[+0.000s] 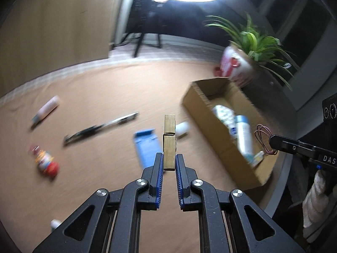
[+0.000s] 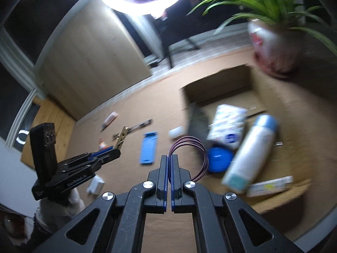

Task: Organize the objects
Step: 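Carry the clothespin and cable into the box and open both tools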

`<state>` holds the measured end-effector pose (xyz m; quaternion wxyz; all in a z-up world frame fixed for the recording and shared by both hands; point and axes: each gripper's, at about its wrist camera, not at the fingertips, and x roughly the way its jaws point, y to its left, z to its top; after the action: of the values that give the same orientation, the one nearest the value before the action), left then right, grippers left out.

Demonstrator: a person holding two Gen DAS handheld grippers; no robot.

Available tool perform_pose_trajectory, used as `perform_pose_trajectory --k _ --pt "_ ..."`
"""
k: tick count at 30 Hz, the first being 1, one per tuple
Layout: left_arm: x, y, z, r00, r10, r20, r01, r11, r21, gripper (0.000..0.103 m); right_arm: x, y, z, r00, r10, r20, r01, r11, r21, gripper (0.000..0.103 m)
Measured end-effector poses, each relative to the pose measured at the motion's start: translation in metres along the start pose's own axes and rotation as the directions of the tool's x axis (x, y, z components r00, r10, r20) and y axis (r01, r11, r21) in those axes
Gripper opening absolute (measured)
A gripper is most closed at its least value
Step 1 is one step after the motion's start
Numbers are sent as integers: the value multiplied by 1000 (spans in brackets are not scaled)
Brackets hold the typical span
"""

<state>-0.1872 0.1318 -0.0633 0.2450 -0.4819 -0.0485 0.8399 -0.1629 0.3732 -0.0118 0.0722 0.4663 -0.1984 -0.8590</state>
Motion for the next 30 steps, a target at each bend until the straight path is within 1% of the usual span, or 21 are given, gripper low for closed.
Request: perform_pose_trajectory --k 3,6,13,18,21,24,25,26,27,29,30 --pt "14 -29 16 1000 -24 3 24 999 42 12 -9 -22 2 999 -34 15 33 999 30 2" --pt "30 -54 29 999 -32 0 32 997 74 12 -12 -40 2 998 -59 19 58 997 53 2" --pt "62 -105 47 998 -53 -17 55 990 131 12 -11 -67 -2 997 -81 0 81 993 81 2" --pt "80 -126 50 998 -50 -35 54 986 155 12 -8 -74 -3 997 -82 -4 82 993 86 2" --pt "86 -132 51 998 -45 -43 52 985 163 12 -7 -76 -3 997 -79 -6 79 993 87 2" --pt "89 -135 50 998 -38 -47 46 984 174 12 -6 -76 -2 996 -86 -5 86 993 81 5" --pt "89 -135 50 998 -33 -46 40 984 175 14 -6 -76 -1 996 -87 -9 87 993 81 8" --pt "89 -135 50 998 -25 -51 34 984 173 27 -5 -76 -1 996 -84 -14 85 993 82 22" --pt "90 -133 51 998 -20 -58 29 986 165 50 -5 -75 0 996 -91 -14 91 992 84 45" --pt "87 -129 52 999 -11 -45 17 989 149 71 -7 -72 -1 994 -108 9 107 991 80 63" --pt "84 -126 53 1000 -5 -29 9 990 144 71 -9 -70 -1 994 -112 18 110 991 76 64"
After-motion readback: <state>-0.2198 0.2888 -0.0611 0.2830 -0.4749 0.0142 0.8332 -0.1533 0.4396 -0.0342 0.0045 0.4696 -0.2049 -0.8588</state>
